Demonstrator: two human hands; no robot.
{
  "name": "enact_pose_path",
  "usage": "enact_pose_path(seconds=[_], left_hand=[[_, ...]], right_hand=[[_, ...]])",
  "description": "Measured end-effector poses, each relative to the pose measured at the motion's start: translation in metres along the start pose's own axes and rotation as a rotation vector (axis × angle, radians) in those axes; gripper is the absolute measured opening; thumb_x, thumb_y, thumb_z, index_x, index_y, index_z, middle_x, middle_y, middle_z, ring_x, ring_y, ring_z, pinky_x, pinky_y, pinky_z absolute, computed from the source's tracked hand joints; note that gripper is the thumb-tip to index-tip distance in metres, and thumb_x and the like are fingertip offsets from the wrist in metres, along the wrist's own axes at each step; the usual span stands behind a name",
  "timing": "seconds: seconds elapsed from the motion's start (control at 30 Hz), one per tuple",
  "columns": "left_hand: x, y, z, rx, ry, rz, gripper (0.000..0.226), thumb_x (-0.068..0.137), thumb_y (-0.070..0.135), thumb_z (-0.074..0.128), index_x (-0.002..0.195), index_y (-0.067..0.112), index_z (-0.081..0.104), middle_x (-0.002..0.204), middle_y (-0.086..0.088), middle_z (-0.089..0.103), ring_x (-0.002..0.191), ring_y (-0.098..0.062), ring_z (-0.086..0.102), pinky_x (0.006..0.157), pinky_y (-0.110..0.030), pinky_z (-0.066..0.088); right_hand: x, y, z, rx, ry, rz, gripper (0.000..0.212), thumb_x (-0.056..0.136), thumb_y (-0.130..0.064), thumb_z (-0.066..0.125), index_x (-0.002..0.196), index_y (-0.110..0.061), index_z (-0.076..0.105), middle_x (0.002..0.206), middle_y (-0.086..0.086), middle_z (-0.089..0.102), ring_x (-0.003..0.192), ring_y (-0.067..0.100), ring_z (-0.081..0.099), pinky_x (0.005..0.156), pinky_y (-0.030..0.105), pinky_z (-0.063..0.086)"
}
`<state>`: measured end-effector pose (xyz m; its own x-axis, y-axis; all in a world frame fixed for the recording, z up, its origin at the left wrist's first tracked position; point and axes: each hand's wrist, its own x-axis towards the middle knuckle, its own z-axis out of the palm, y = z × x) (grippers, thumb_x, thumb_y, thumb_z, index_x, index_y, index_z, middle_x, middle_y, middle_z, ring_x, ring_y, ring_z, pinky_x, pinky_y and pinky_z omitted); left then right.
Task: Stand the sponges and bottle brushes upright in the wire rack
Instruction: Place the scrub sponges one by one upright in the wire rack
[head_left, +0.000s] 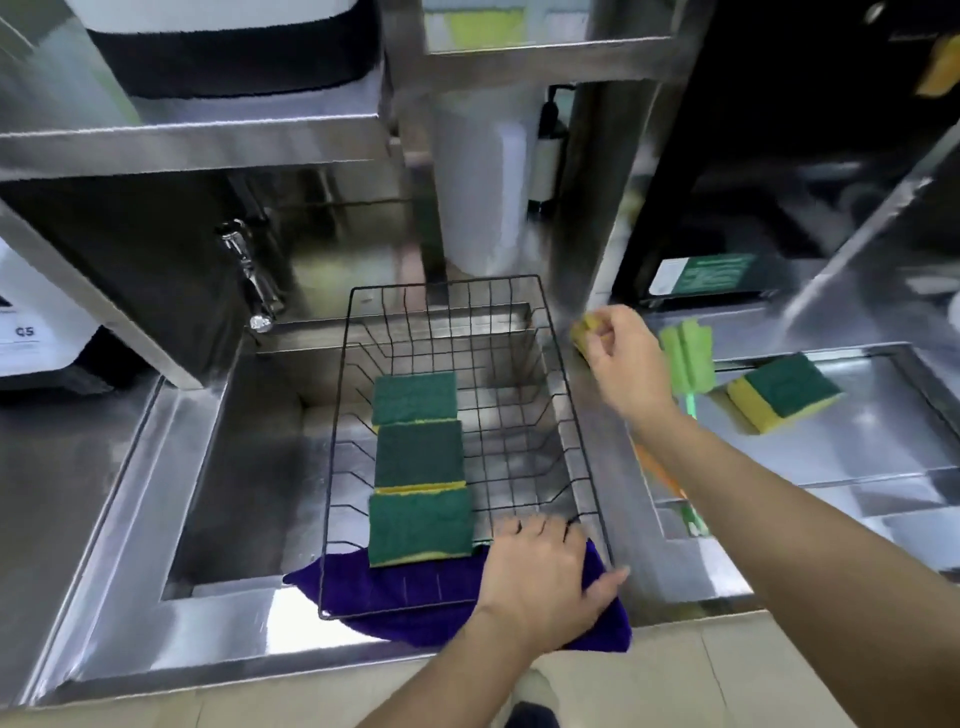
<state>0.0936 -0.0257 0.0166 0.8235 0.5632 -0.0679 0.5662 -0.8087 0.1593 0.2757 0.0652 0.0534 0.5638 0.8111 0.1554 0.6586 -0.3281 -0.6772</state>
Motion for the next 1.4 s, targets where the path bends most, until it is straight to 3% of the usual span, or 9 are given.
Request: enact_pose_path(seconds=[0.07,0.27,0.43,0.53,0.73,0.9,1.13,1.23,1.4], left_hand=[[0.008,0.011,0.001,0.036,0.014,0.030,0.079,0.080,0.064,0.003,0.098,0.010,0.058,0.098,-0.011,0.064,0.092,-0.028,0.056,0.080,-0.041,0.040],[0.017,0.017,0.014,0.036,0.146,-0.018,0.050,0.082,0.052,0.038,0.058,0.014,0.060,0.054,-0.002,0.059,0.051,-0.020,0.057,0.051,-0.029,0.047],[0.016,0.017,0.017,0.035,0.185,-0.041,0.047,0.082,0.049,0.041,0.061,0.011,0.059,0.057,-0.006,0.059,0.054,-0.024,0.057,0.050,-0.031,0.046],[0.015,0.017,0.017,0.042,0.180,-0.039,0.048,0.083,0.050,0.041,0.063,0.011,0.060,0.059,-0.005,0.061,0.057,-0.023,0.057,0.050,-0.031,0.046],[0.015,0.016,0.020,0.012,0.196,-0.027,0.048,0.086,0.049,0.043,0.064,0.010,0.060,0.061,-0.006,0.060,0.058,-0.024,0.057,0.050,-0.032,0.046],[0.014,0.016,0.020,0.006,0.197,-0.036,0.049,0.086,0.050,0.042,0.065,0.010,0.059,0.061,-0.006,0.060,0.059,-0.024,0.057,0.050,-0.033,0.046],[0.015,0.016,0.015,-0.022,0.201,-0.048,0.047,0.084,0.050,0.041,0.064,0.012,0.059,0.060,-0.004,0.060,0.057,-0.023,0.057,0.049,-0.031,0.046],[0.013,0.013,0.014,-0.036,0.210,-0.044,0.048,0.084,0.053,0.041,0.066,0.013,0.061,0.062,-0.003,0.062,0.058,-0.022,0.058,0.049,-0.031,0.046],[-0.001,-0.003,0.013,-0.027,0.216,-0.088,0.052,0.084,0.057,0.040,0.065,0.013,0.061,0.061,-0.003,0.063,0.055,-0.022,0.058,0.049,-0.031,0.045]], right_hand=[[0.003,0.028,-0.024,-0.037,0.099,0.121,0.029,0.090,-0.012,0.051,0.118,-0.002,0.055,0.119,0.020,0.057,0.110,0.035,0.054,0.092,0.043,0.042],[-0.005,0.112,-0.082,-0.098,0.426,0.607,0.044,0.088,-0.030,0.056,0.120,0.000,0.048,0.124,0.022,0.053,0.116,0.040,0.052,0.094,0.050,0.046],[-0.010,0.159,-0.092,-0.084,0.275,0.966,0.087,0.079,-0.066,0.052,0.130,0.003,0.039,0.134,0.023,0.047,0.123,0.040,0.048,0.101,0.049,0.041],[-0.014,0.166,-0.087,0.028,0.219,1.049,0.088,0.076,-0.069,0.051,0.130,0.000,0.045,0.134,0.023,0.047,0.123,0.039,0.047,0.102,0.047,0.041],[-0.001,0.180,-0.077,0.361,0.266,1.006,0.059,0.061,-0.046,0.066,0.104,-0.007,0.063,0.102,0.013,0.065,0.097,0.033,0.062,0.090,0.043,0.053],[-0.007,0.152,-0.077,0.476,0.365,0.900,0.016,0.081,-0.020,0.065,0.084,-0.010,0.052,0.084,0.007,0.056,0.077,0.027,0.053,0.071,0.031,0.043],[0.003,0.115,-0.091,0.691,0.721,0.606,0.027,0.079,-0.009,0.056,0.096,-0.012,0.035,0.097,0.004,0.047,0.084,0.020,0.050,0.066,0.018,0.046],[0.015,0.087,-0.096,0.753,0.711,0.440,0.029,0.072,-0.009,0.053,0.097,-0.015,0.040,0.107,0.010,0.045,0.081,0.014,0.050,0.059,0.005,0.043],[0.020,0.024,-0.074,0.664,0.499,0.209,0.036,0.078,-0.006,0.056,0.106,-0.028,0.051,0.114,0.003,0.042,0.086,-0.002,0.047,0.071,0.000,0.041]])
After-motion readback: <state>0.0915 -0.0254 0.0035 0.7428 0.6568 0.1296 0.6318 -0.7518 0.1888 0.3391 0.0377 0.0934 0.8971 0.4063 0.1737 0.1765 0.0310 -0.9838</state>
